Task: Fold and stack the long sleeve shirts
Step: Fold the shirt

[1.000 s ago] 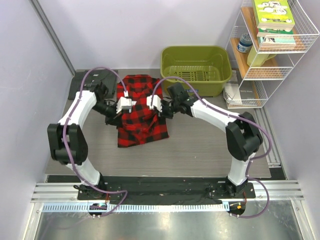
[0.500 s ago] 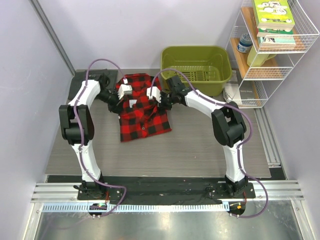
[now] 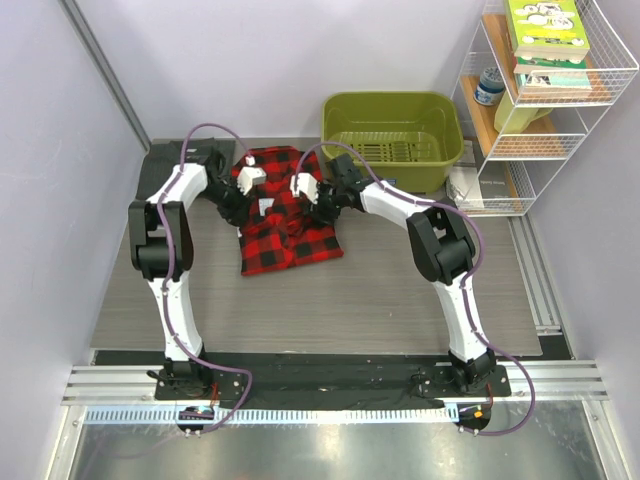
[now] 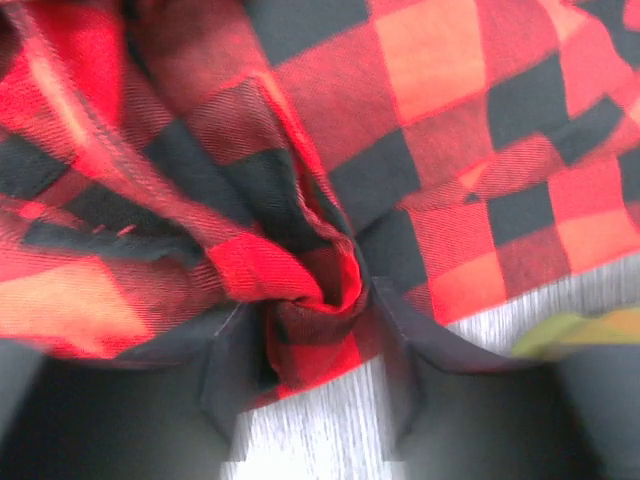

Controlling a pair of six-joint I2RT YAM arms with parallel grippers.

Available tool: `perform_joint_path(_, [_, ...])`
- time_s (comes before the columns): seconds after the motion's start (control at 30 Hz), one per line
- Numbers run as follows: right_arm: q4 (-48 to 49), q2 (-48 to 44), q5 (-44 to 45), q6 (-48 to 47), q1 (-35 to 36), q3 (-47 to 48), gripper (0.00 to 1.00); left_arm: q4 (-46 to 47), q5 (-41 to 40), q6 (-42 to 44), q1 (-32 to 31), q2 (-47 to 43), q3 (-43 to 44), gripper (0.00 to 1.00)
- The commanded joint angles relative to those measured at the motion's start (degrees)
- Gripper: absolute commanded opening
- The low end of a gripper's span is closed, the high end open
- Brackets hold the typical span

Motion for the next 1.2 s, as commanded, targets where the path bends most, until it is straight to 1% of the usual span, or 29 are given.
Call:
perform_joint_path(0.0, [3.84,-3.05,4.61,2.99,0.09,2.47,0.69,6.49,-2.42,-10.53,0.84,-1.13,1.85,0.43])
perform_joint_path(0.07, [2.44,-5.77,5.23,5.98,0.09,4.39,0.72,8.00,-2.08,-14.51,4.08,-3.77,2.98,0.48])
perform_joint_path(0.1, [1.74,-6.66,5.23,7.04,0.09,4.93,0.74,8.44,-2.24,-17.40,4.53,-4.82,3.25,0.52])
perform_joint_path(0.13, [-0.09,-7.71,5.15,8.00,0.09,5.37,0.75,8.61,-2.94,-18.48,4.71,-6.75,3.25,0.58])
perform_joint_path(0.17, [-0.98,-9.46,4.97,8.45,0.09,5.37,0.76,8.96,-5.65,-19.79,4.79,-7.98,2.82,0.60])
perform_joint_path(0.2, [-2.12,-10.52,4.88,8.71,0.09,5.03,0.77,9.14,-6.54,-20.76,4.80,-9.04,1.68,0.61])
perform_joint_path(0.27, [-5.02,-12.37,4.45,8.54,0.09,3.10,0.80,10.28,-8.74,-23.40,4.80,-12.89,-0.60,0.66])
perform_joint_path(0.3, [-5.99,-14.12,4.62,8.19,0.09,2.13,0.82,10.37,-8.49,-23.41,4.80,-14.14,-3.14,0.69])
perform_joint_path(0.33, [-7.22,-14.75,4.71,8.19,0.17,1.08,0.85,10.72,-8.31,-23.93,4.71,-15.63,-4.55,0.81])
perform_joint_path(0.37, [-8.01,-15.45,4.88,8.19,0.09,-0.67,0.85,10.81,-7.79,-24.02,4.53,-17.82,-5.70,0.82])
perform_joint_path(0.4, [-8.46,-16.50,4.97,8.45,0.09,-1.47,0.84,10.20,-5.17,-23.85,4.53,-18.71,-6.84,0.82])
perform_joint_path(0.47, [-10.39,-17.30,3.40,8.89,0.09,-2.88,0.75,8.45,-2.35,-23.76,3.75,-20.38,-9.13,0.80])
perform_joint_path(0.5, [-10.66,-17.65,1.39,9.94,0.09,-3.32,0.67,7.22,-0.94,-23.15,3.22,-20.39,-9.75,0.79])
perform_joint_path(0.53, [-11.53,-17.48,-0.37,10.12,0.09,-3.68,0.57,5.56,1.16,-22.19,2.43,-20.21,-10.27,0.74])
perform_joint_path(0.57, [-12.23,-17.21,-1.78,10.12,0.26,-3.77,0.43,3.63,1.36,-21.74,0.42,-19.86,-10.80,0.71])
perform_joint_path(0.6, [-12.85,-15.65,-4.15,11.60,0.18,-3.77,0.38,3.17,1.79,-21.74,-0.90,-19.25,-11.42,0.68])
perform_joint_path(0.63, [-13.29,-14.67,-5.30,12.14,0.26,-3.59,0.33,2.82,1.97,-21.82,-2.66,-18.55,-12.47,0.64])
perform_joint_path(0.67, [-13.56,-13.27,-6.01,12.49,0.44,-3.07,0.28,3.86,1.71,-23.04,-3.55,-17.93,-13.09,0.62])
perform_joint_path(0.7, [-13.56,-12.04,-6.28,13.97,0.53,-2.54,0.27,3.78,0.93,-23.14,-4.42,-15.67,-13.53,0.60])
perform_joint_path(0.73, [-13.65,-8.89,-6.37,14.42,0.53,-1.75,0.27,3.87,-0.30,-23.32,-5.48,-14.51,-13.45,0.56])
perform_joint_path(0.8, [-13.56,-5.98,-5.76,15.56,0.53,0.71,0.26,5.88,-1.28,-26.11,-5.75,-12.05,-13.62,0.54])
perform_joint_path(0.83, [-13.73,-4.40,-5.40,15.83,0.53,1.50,0.25,5.98,-1.63,-26.31,-5.66,-9.86,-13.45,0.51])
perform_joint_path(0.93, [-13.47,-1.31,-4.43,16.36,0.61,1.60,0.24,5.46,-2.77,-25.43,-5.93,-7.04,-13.53,0.49])
perform_joint_path(1.03, [-13.29,-0.95,-4.35,17.24,0.79,-1.30,0.24,2.65,-2.51,-23.68,-6.10,-6.41,-14.76,0.46])
perform_joint_path(1.07, [-13.21,-2.00,-4.52,17.42,0.88,-3.57,0.24,2.38,-2.42,-23.32,-6.19,-6.67,-15.55,0.46])
perform_joint_path(1.13, [-12.94,-3.75,-5.13,17.85,1.31,-6.30,0.24,0.63,-1.99,-21.14,-6.80,-7.90,-18.97,0.45])
perform_joint_path(1.17, [-12.94,-4.81,-5.40,18.29,1.67,-9.45,0.24,0.01,-1.63,-20.43,-7.07,-9.65,-20.55,0.45])
